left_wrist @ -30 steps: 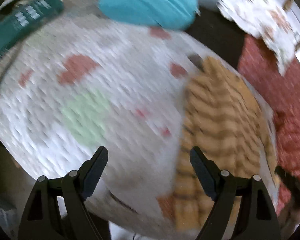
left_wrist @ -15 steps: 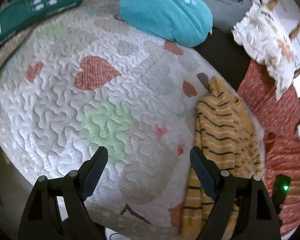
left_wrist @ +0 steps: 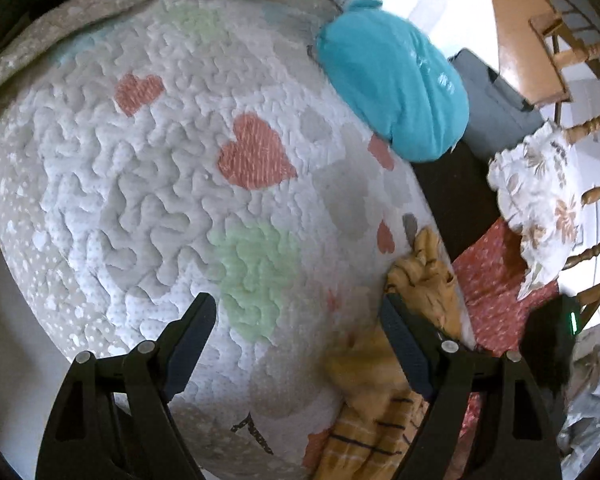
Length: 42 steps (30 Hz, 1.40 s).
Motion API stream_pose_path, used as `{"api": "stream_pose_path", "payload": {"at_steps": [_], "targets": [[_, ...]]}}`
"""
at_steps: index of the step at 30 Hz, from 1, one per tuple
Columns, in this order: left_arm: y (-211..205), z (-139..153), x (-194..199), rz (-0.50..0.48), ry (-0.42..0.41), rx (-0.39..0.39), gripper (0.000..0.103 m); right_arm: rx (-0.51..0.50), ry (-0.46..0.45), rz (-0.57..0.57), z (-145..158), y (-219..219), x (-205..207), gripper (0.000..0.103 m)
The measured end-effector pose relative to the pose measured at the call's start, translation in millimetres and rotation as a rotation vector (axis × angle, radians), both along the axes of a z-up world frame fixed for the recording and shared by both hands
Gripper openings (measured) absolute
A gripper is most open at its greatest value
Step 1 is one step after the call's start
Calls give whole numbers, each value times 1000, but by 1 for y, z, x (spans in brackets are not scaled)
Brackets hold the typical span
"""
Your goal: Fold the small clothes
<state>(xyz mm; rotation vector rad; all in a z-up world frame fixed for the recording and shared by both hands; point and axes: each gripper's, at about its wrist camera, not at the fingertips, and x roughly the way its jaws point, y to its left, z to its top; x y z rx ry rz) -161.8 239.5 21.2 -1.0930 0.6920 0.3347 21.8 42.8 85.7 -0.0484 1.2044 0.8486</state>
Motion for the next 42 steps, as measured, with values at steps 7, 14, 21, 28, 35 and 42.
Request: {"api": "stream_pose_path", "payload": {"at_steps": [7,14,21,28,35,42], "targets": [[12,8,-24,101,-31,43,83,131,83,155,-2,130,11,9],[8,9,-10,41,-9,71,83,155,141,142,-9,150,20,33],[-44,15,36,-246,31,177,83,115,41,-94,9,-63,24,44],[-116,1,73,-531,127,201,83,-38,89,-564,-23,-333,-17,48],[-176,-26,79,-665,246,171,83,53,162,-688,-63,-408,-62,50],[-224,-60,70,-753,345,119,83,109,195,-597,-84,-375,-77,58]]}}
